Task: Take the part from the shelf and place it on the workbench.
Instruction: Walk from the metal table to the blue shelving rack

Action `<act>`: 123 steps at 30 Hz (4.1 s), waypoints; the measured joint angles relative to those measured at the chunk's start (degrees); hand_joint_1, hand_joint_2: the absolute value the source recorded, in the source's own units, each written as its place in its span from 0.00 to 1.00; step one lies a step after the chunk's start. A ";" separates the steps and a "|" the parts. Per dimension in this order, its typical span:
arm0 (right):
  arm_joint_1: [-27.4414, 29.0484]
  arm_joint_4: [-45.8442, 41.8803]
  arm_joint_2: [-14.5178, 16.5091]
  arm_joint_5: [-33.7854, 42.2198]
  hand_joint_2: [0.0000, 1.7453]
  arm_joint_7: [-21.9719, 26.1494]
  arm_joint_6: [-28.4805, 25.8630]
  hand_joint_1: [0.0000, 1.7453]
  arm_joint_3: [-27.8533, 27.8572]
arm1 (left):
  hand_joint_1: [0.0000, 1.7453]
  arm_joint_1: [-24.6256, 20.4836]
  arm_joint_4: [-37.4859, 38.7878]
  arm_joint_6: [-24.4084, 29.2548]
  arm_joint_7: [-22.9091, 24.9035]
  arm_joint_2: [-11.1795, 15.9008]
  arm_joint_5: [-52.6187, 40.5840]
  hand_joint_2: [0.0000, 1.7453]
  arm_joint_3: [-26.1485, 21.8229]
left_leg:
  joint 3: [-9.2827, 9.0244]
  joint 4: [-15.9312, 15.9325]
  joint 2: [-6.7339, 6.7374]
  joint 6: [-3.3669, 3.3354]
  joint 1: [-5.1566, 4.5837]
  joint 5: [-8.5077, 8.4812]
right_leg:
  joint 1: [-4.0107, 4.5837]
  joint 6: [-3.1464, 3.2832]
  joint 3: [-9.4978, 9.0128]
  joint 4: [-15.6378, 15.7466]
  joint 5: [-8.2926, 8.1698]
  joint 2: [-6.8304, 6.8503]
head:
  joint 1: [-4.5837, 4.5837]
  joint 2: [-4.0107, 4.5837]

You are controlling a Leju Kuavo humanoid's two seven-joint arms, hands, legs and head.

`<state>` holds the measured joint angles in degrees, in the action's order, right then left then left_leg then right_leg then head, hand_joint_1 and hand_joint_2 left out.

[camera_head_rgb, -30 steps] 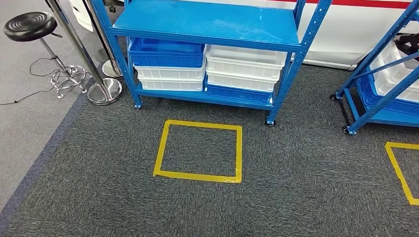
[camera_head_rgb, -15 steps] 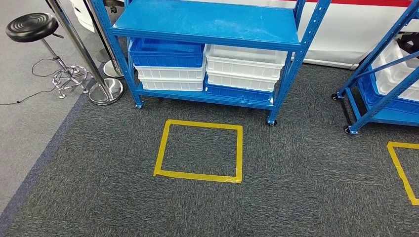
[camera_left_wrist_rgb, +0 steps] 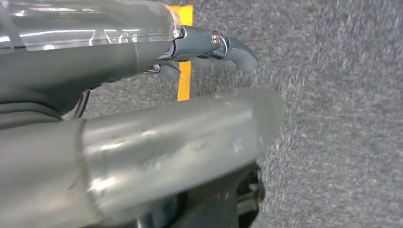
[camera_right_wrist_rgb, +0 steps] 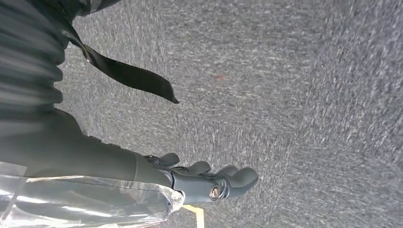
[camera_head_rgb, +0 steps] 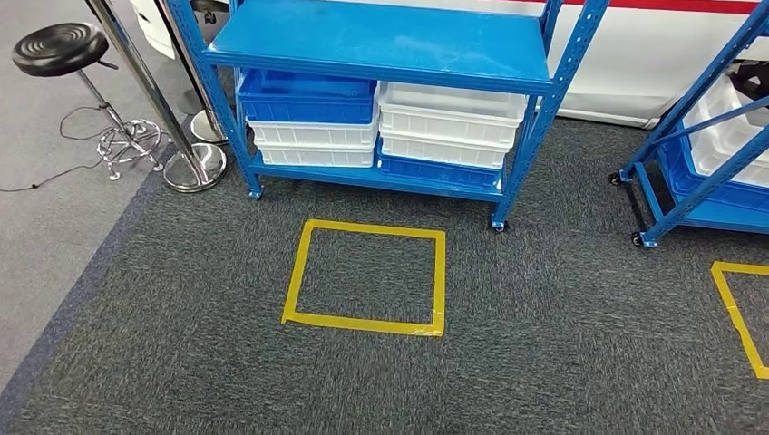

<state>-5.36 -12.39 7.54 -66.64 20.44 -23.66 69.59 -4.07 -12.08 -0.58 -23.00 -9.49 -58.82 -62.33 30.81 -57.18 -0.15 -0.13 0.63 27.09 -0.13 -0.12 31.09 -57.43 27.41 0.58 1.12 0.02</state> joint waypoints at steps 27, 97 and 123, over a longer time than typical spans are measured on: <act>0.47 -2.44 -0.58 12.73 0.00 -3.41 3.93 0.00 -8.20 | 0.00 3.20 -0.10 2.03 4.24 0.85 11.01 0.00 7.05 | 2.39 -6.05 0.01 0.56 0.08 2.06 | -0.16 1.10 -0.15 0.48 -0.30 -0.19 | 0.02 0.00; 17.36 -5.88 -6.99 66.49 0.00 -20.71 23.44 0.00 -67.89 | 0.00 8.60 -15.89 0.67 22.75 9.00 58.82 0.00 60.52 | -0.82 0.07 -1.41 -1.85 0.29 0.72 | -0.30 -1.76 1.98 -7.08 5.66 -0.08 | -0.16 0.00; 12.36 -13.77 -7.37 66.49 0.00 -20.49 23.59 0.00 -68.88 | 0.00 14.35 -7.82 0.65 22.90 9.46 58.82 0.00 61.39 | 3.54 -1.43 -0.23 -0.62 -0.19 -2.07 | 0.05 0.09 -7.50 1.31 5.80 -1.46 | -0.06 0.00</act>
<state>7.00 -26.16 0.17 -0.14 -0.04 -0.07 0.71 10.28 -19.89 0.07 -0.10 -0.03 0.00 -0.93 34.35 -58.61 -0.38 -0.75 0.44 25.02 -0.08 -0.03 23.59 -56.12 33.21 -0.88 1.06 0.02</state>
